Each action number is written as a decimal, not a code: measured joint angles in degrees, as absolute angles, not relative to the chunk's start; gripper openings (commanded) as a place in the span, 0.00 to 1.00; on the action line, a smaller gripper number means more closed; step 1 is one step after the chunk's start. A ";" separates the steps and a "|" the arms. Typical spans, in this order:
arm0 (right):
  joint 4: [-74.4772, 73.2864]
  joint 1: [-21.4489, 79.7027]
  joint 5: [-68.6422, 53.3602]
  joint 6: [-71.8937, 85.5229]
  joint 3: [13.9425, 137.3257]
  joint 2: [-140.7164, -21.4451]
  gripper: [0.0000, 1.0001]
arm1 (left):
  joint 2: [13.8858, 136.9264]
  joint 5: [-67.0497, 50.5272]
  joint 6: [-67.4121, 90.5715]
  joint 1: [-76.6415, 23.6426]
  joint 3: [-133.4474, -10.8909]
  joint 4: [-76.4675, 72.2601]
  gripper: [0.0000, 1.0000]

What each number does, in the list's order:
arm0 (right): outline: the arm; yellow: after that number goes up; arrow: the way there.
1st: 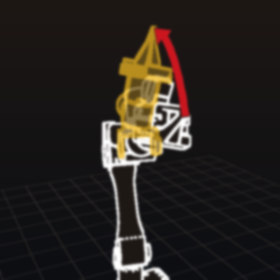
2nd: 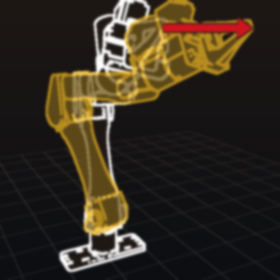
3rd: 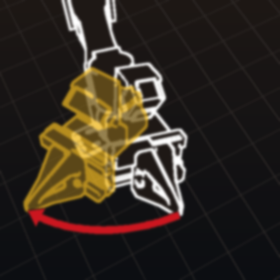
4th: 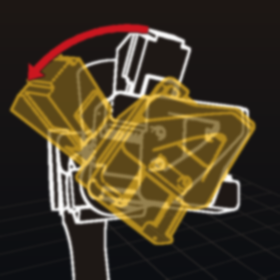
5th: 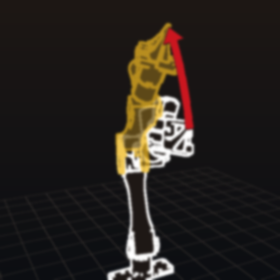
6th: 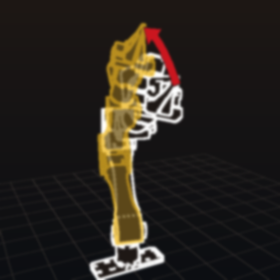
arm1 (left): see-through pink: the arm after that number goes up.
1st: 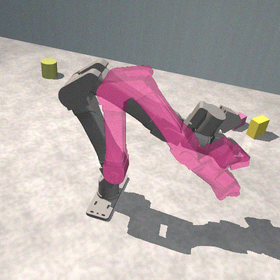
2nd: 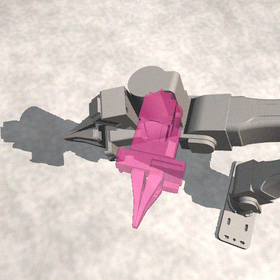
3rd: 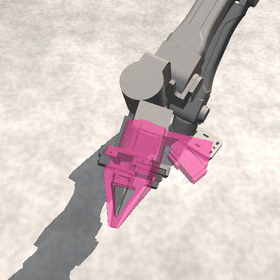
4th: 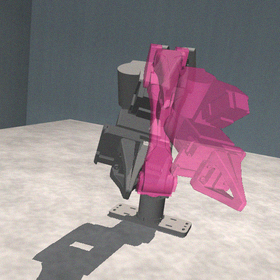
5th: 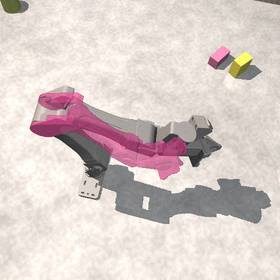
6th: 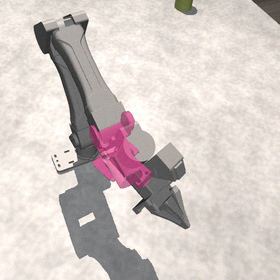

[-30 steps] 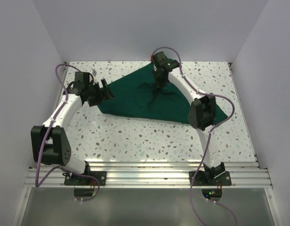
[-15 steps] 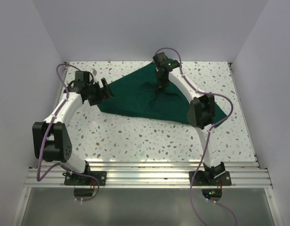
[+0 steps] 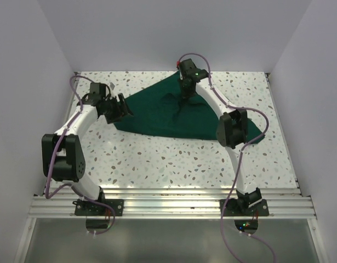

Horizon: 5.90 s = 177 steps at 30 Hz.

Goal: Prepare the surgical pack

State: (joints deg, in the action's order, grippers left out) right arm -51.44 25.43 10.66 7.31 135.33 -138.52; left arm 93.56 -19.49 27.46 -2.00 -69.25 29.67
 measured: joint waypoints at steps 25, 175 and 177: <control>-49.67 23.94 12.38 8.40 140.90 -145.21 0.69 | 95.70 -22.83 27.46 -2.00 -69.36 29.61 0.72; -60.84 -8.71 4.51 16.14 83.64 -115.87 0.32 | 107.48 -27.53 22.92 -1.58 -68.93 29.91 0.70; -61.73 -8.49 3.07 16.01 84.58 -114.63 0.32 | 106.56 -26.33 22.85 -1.28 -69.67 31.44 0.70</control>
